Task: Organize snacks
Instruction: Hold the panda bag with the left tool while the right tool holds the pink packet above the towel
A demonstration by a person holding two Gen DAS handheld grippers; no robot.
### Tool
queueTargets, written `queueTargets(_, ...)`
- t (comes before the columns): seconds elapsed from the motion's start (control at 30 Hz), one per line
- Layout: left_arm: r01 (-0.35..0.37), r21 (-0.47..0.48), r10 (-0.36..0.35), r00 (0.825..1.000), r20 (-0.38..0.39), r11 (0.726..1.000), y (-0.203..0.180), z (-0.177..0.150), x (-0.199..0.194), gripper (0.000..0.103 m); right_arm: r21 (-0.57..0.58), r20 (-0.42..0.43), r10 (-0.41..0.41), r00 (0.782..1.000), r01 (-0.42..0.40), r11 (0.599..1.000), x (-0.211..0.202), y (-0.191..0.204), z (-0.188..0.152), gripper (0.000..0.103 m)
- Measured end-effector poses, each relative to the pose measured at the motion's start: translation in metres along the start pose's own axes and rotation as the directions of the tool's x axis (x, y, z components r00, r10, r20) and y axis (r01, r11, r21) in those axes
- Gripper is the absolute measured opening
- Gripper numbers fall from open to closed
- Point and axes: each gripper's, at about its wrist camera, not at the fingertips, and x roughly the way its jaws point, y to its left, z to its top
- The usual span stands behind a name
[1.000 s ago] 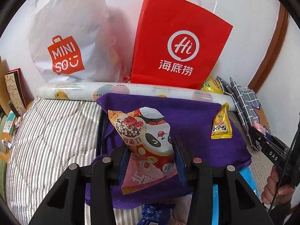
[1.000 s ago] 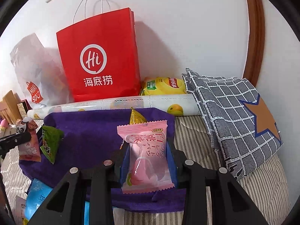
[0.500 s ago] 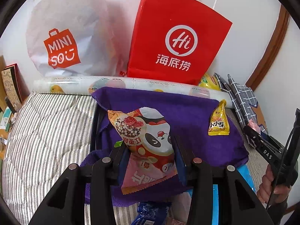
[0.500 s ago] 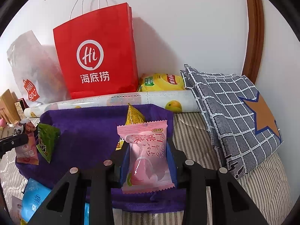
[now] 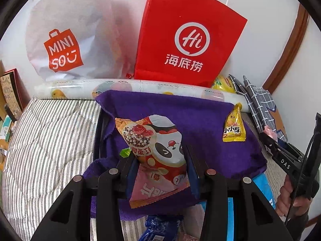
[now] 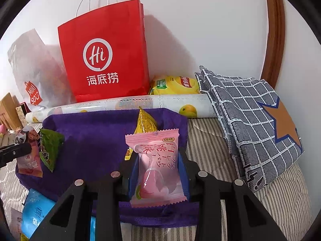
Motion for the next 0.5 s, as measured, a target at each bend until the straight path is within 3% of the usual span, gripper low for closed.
queueTargets(0.5, 0.0, 0.002, 0.0, 1.0, -0.007, 1.0, 0.0006, 0.0, 0.0026, 0.043, 0.001, -0.006, 0.001, 1.0, -0.001, 1.0, 0.0016, 0.0006, -0.0012, 0.035)
